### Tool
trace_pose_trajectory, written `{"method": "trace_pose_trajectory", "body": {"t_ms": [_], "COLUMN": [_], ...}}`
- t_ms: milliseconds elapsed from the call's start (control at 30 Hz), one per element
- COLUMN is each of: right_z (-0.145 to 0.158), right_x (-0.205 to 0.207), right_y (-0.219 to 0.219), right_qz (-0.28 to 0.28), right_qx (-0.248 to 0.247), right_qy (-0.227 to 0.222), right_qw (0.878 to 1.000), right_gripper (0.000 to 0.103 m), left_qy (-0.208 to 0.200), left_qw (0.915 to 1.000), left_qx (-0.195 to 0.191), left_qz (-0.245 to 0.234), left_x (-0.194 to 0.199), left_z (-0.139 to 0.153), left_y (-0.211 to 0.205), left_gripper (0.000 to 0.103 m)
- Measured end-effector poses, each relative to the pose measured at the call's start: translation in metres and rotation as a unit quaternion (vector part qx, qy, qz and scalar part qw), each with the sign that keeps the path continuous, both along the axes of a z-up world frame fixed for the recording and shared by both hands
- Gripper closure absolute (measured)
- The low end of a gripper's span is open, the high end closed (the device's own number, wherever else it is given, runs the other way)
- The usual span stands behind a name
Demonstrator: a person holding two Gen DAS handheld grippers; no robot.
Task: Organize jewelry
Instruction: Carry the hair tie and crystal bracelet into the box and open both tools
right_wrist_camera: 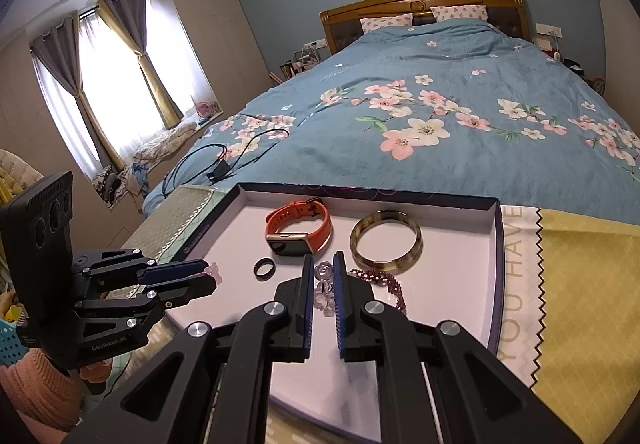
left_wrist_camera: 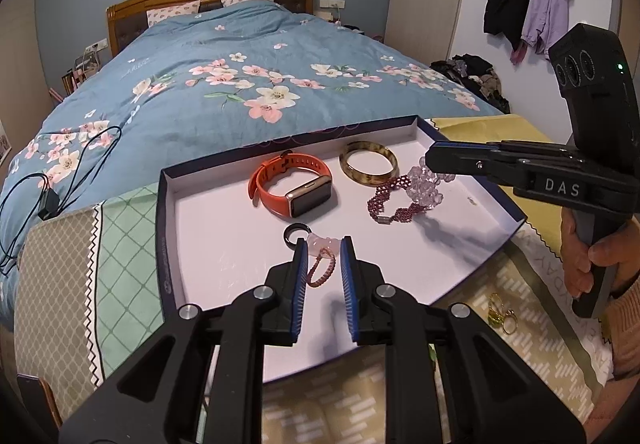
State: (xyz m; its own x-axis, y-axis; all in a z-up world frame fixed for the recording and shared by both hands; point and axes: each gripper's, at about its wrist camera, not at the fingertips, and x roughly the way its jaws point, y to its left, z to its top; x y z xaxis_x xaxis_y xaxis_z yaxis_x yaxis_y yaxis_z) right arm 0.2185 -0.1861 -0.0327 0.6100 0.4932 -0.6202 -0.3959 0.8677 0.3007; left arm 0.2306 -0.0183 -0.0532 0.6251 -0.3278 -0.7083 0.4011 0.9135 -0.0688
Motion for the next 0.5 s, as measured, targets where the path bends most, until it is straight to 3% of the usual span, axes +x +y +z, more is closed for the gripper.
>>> {"method": "trace_pose_trajectory", "body": {"t_ms": [500], "right_z": [-0.019], "right_x": [0.012], "right_y": [0.004], "right_qz": [-0.004], "right_qx": [-0.010], "right_qy": [0.022], "right_qw": [1.000], "right_gripper": [0.095], "left_qy": [0.033], "left_qw": [0.9992], "left_qx": [0.012], "left_qz": [0.018], "left_x": [0.032], "left_z": [-0.023], "left_y": [-0.005], "left_gripper": [0.086]}}
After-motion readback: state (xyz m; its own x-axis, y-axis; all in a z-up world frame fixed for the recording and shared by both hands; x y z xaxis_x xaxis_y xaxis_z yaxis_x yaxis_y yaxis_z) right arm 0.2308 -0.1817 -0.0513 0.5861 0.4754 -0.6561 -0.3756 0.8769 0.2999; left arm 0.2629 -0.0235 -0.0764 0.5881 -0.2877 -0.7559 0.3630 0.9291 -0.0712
